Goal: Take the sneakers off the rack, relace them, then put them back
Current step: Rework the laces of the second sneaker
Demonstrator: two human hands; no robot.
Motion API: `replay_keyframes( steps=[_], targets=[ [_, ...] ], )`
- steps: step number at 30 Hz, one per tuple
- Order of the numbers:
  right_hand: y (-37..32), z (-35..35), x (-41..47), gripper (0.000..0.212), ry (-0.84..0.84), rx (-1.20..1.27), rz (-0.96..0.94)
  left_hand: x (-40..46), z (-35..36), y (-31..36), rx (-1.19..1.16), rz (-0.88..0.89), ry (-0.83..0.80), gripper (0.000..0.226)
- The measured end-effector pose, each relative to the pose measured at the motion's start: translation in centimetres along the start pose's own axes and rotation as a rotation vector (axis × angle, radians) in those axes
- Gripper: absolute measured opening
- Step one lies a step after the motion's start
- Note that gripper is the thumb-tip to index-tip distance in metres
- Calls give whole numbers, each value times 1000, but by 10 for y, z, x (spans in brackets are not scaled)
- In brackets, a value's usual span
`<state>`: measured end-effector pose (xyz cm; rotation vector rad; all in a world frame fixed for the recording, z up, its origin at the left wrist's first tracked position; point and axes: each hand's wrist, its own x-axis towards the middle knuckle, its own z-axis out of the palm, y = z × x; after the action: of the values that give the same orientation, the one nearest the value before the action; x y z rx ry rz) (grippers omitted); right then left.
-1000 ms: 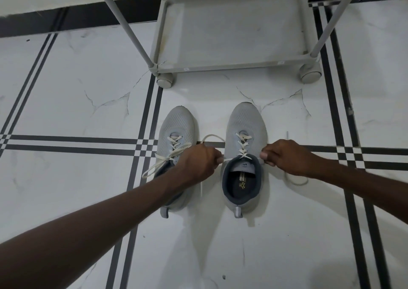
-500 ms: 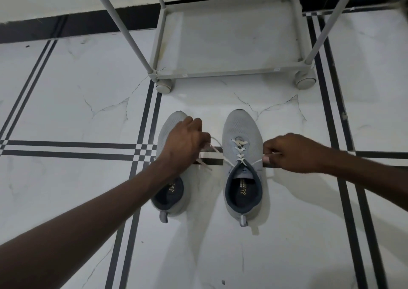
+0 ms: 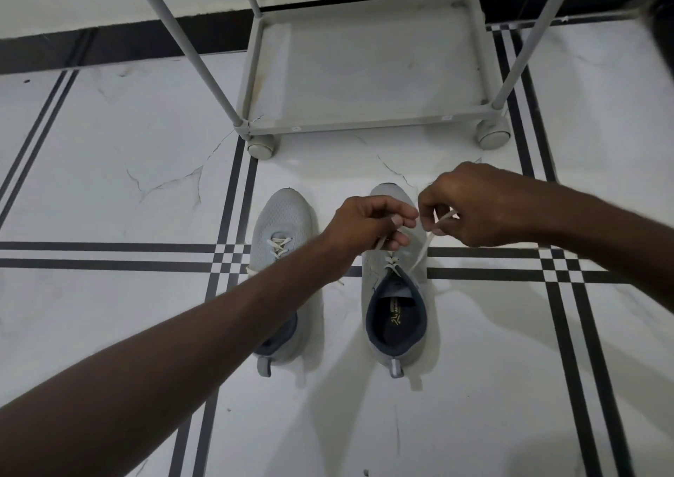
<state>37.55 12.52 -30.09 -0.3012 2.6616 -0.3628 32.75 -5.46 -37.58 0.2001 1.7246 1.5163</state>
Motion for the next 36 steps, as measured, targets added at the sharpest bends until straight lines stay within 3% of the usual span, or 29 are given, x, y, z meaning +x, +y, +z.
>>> replay_keyframes(
  steps=[4, 8, 15, 22, 24, 26, 28, 30, 33, 36],
  targets=[
    [-2, -4, 3, 9, 186, 46, -83, 4, -2, 1, -41, -66, 42, 27],
    [7, -2, 12, 11, 396, 142, -165, 4, 1, -4, 9, -124, -109, 24],
    [15, 12, 24, 6, 575, 353, -15, -3, -1, 4, -33, -198, -315, 29],
    [10, 36, 24, 16, 814, 384, 174, -3, -10, 20, 103, -18, -163, 23],
    [7, 44, 24, 17, 668, 434, 171, -4, -13, 24, 133, 2, -168, 25],
    [7, 50, 23, 11, 403, 688, 158, -6, -16, 24, 136, -2, -168, 24],
    [10, 51, 20, 19, 181, 921, 158, -7, -21, 22, 90, -24, -151, 23],
    [16, 55, 19, 24, 39, 994, 135, -9, -24, 21, 63, -40, -137, 26],
    [14, 62, 15, 20, -3, 1042, 88, -10, -24, 22, 61, -37, -160, 29],
    [9, 67, 16, 15, 86, 1038, 51, -10, -23, 24, 70, -25, -171, 27]
  ],
)
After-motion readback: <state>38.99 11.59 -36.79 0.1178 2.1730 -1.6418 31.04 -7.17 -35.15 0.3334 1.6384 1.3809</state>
